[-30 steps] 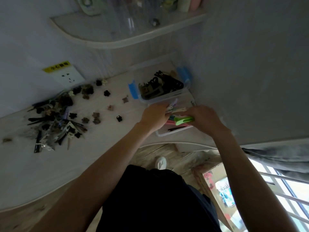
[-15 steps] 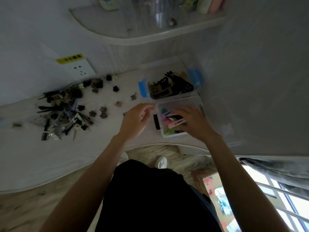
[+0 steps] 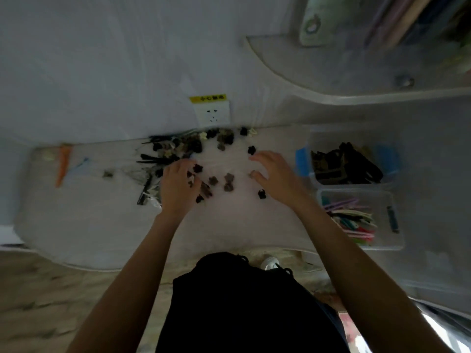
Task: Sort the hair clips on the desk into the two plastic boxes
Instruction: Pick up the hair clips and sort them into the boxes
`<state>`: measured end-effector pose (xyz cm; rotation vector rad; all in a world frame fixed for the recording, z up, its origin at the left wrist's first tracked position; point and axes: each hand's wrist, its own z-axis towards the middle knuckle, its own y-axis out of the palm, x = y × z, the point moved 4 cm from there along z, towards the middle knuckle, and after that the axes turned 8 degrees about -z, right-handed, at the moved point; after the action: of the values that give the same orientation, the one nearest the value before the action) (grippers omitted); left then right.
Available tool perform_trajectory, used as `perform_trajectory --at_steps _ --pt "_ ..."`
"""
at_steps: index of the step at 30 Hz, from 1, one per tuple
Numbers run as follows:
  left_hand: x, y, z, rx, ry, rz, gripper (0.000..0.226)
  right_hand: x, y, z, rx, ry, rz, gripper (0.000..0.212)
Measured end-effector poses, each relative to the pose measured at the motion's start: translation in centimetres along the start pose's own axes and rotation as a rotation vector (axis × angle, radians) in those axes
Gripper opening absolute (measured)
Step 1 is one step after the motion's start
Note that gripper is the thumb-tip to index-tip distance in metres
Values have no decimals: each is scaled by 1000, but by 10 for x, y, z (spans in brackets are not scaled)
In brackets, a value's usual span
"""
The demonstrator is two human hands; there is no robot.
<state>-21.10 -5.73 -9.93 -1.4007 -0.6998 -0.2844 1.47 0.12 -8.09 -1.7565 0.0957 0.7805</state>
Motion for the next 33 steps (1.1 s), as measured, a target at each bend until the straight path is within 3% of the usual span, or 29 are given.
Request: perform_trajectory --at_steps 5,12,16,24,30,33 --pt "-38 -24 47 -22 35 41 39 -11 26 86 -21 30 -182 48" --pt "-33 -9 109 -245 162 160 43 -14 46 130 60 229 -497 33" --pt "-31 4 122 -261 142 211 40 -4 50 126 42 288 -481 27" --pt "-33 14 103 -321 229 215 24 -23 70 81 -87 194 -317 15" --pt "-27 -11 93 -154 472 -133 21 -44 64 79 53 133 -222 4" --pt "-24 -34 91 -107 419 -332 20 -64 55 95 102 75 -97 8"
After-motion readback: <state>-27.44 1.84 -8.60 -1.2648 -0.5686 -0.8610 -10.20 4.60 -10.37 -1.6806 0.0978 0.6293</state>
